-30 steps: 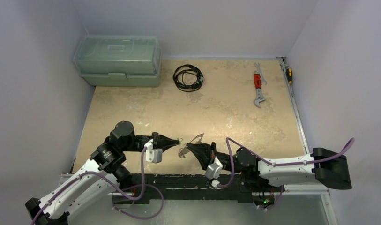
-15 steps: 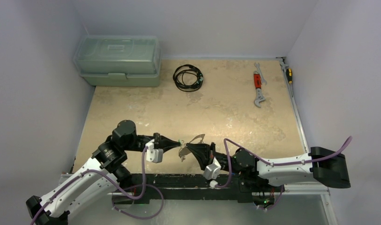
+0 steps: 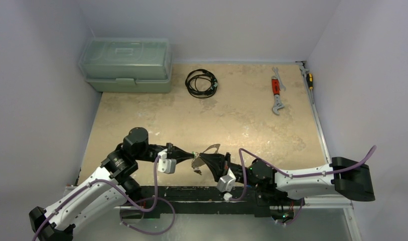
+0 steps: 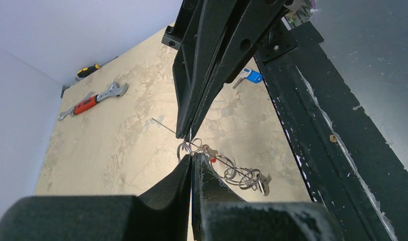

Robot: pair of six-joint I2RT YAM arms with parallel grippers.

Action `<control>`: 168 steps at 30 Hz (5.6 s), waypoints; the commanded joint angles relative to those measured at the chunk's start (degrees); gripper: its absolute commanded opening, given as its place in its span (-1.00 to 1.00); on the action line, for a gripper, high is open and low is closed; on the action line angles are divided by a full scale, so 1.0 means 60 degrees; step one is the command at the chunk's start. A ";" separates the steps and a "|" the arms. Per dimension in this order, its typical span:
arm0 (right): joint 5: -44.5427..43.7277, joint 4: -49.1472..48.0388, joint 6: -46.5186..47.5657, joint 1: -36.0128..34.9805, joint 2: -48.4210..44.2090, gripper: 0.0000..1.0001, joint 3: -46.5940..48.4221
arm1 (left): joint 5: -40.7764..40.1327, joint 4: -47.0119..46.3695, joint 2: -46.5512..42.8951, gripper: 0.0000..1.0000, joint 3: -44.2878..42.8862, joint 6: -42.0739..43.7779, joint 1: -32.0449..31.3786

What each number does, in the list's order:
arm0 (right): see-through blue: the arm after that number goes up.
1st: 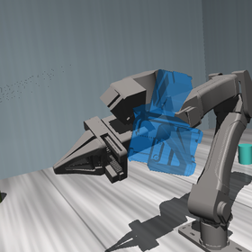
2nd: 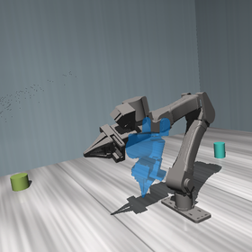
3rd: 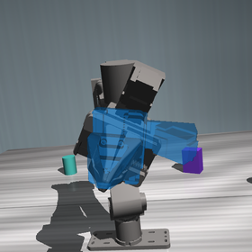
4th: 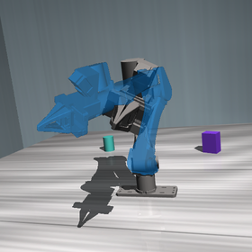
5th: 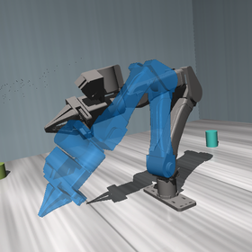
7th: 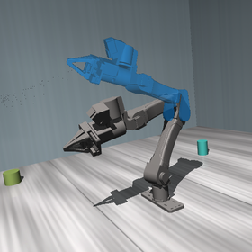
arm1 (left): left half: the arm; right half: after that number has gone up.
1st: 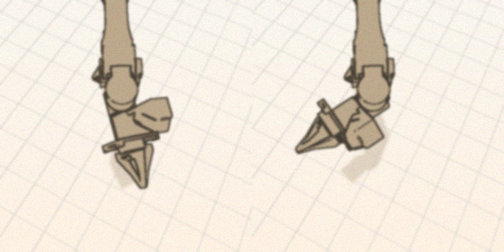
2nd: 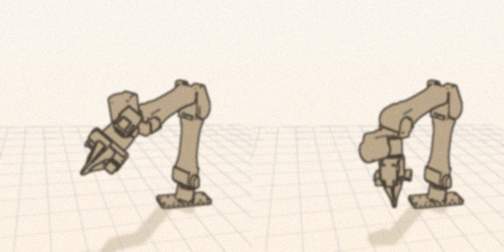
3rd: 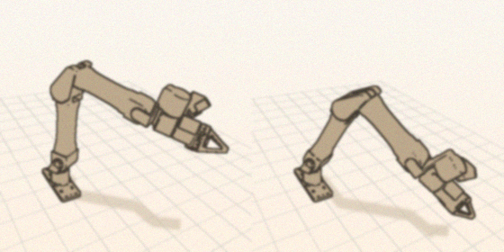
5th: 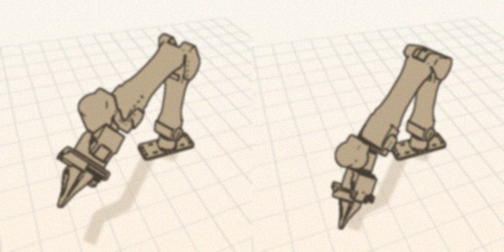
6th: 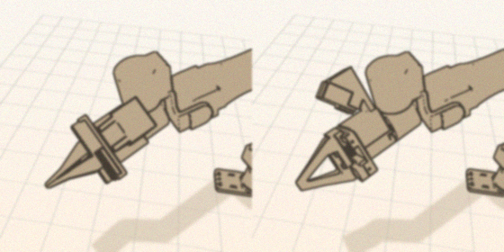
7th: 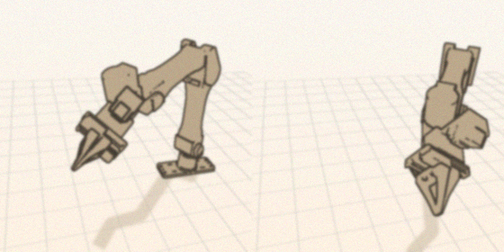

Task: Put the keys on the keyring

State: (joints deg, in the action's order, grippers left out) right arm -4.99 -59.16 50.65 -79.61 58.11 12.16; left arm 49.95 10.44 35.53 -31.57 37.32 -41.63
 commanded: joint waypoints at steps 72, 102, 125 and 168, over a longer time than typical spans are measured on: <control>-0.0291 -0.0278 0.0139 -0.0229 -0.0324 -1.00 0.0304 | 0.0763 0.0058 0.0494 -1.00 -0.0313 0.0122 0.0063; -0.0239 -0.0208 0.0416 -0.0674 -0.0722 -1.00 0.0214 | 0.0200 0.0596 0.0372 -1.00 -0.0558 0.0340 0.0095; -0.0572 -0.0283 0.0524 -0.0691 0.0083 -1.00 0.0423 | 0.1001 0.0563 0.0281 -1.00 -0.0640 0.0373 0.0202; -0.0848 -0.0620 0.0747 -0.0897 -0.0549 -1.00 0.0207 | 0.1514 0.0956 0.1202 -1.00 -0.0860 0.0002 0.0206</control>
State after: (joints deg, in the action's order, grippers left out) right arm -9.69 -58.24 53.93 -84.16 57.49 12.29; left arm 59.22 15.59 42.76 -34.30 37.91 -40.53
